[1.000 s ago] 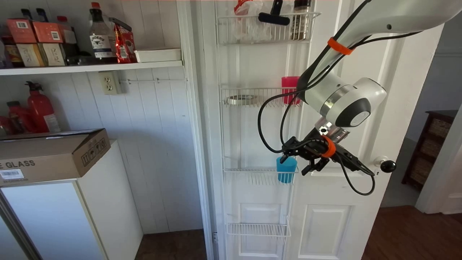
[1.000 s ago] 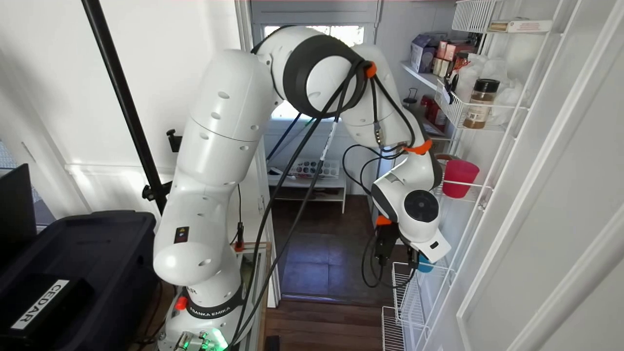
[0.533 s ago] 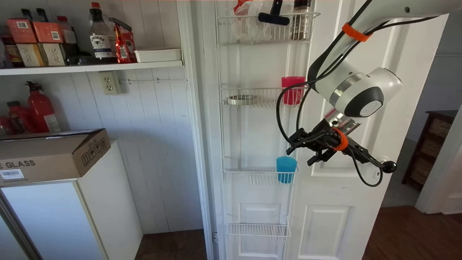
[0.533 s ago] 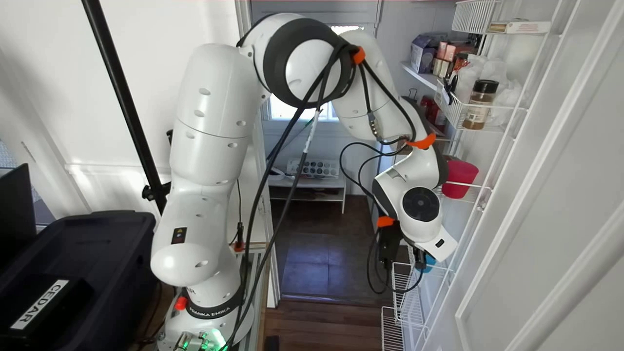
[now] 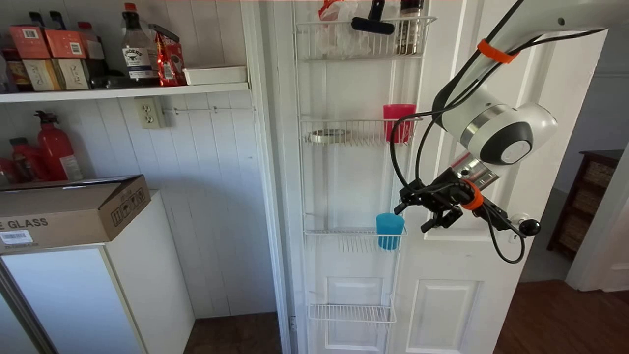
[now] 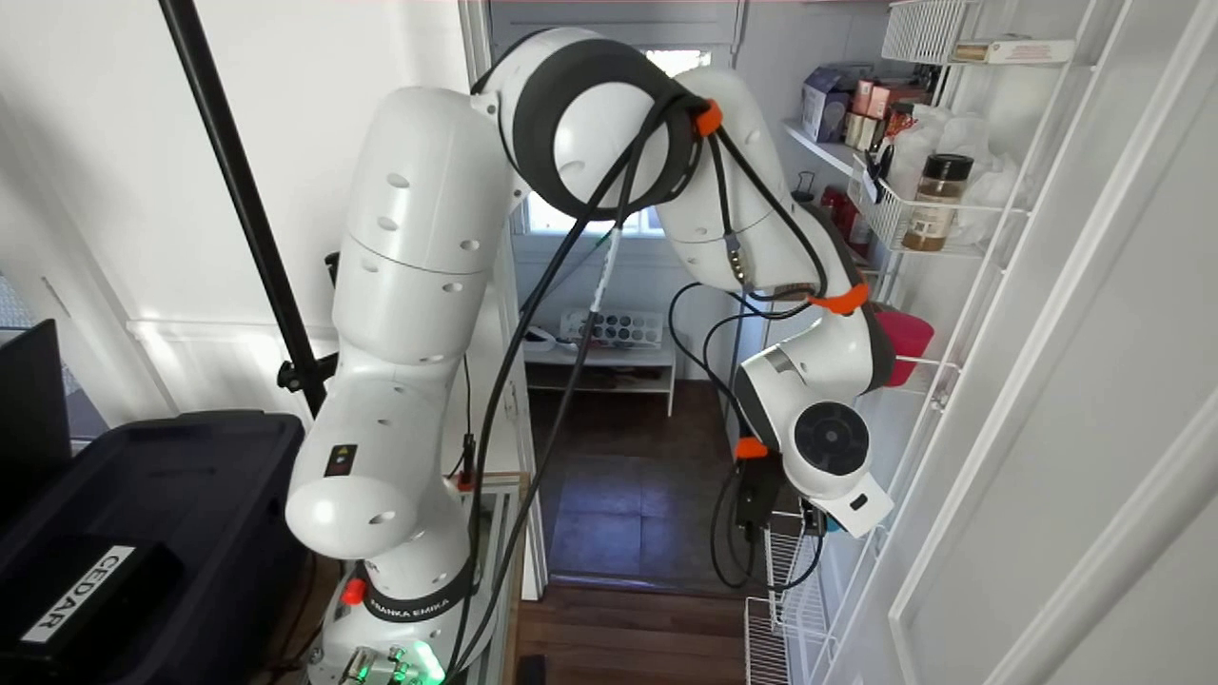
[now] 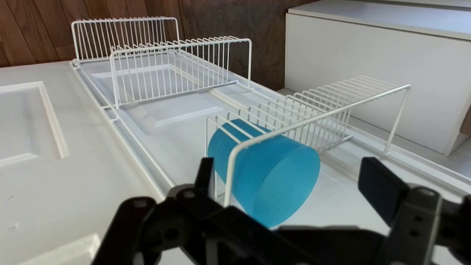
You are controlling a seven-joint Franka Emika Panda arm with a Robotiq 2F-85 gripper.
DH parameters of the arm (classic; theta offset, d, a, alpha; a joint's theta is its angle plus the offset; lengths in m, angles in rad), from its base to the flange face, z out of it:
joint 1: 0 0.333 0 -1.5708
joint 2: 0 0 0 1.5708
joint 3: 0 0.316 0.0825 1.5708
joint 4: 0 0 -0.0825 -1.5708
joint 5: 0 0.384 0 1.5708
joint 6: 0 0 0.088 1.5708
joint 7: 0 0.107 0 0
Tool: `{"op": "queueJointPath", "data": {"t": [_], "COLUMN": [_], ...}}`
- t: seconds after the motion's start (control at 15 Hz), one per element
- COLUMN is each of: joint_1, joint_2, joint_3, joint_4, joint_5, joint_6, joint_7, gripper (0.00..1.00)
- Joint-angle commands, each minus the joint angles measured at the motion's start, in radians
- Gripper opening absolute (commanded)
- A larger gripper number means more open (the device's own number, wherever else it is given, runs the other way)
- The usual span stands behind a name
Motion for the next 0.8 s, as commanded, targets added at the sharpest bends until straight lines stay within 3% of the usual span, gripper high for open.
{"op": "queueJointPath", "data": {"t": [0.0, 0.73], "joint_1": [-0.021, -0.023], "joint_2": [0.029, 0.129], "joint_3": [0.003, -0.003], "joint_4": [0.023, 0.091], "joint_5": [0.076, 0.219], "joint_6": [-0.037, -0.030], "joint_7": [-0.058, -0.095], "gripper": [1.00, 1.00]}}
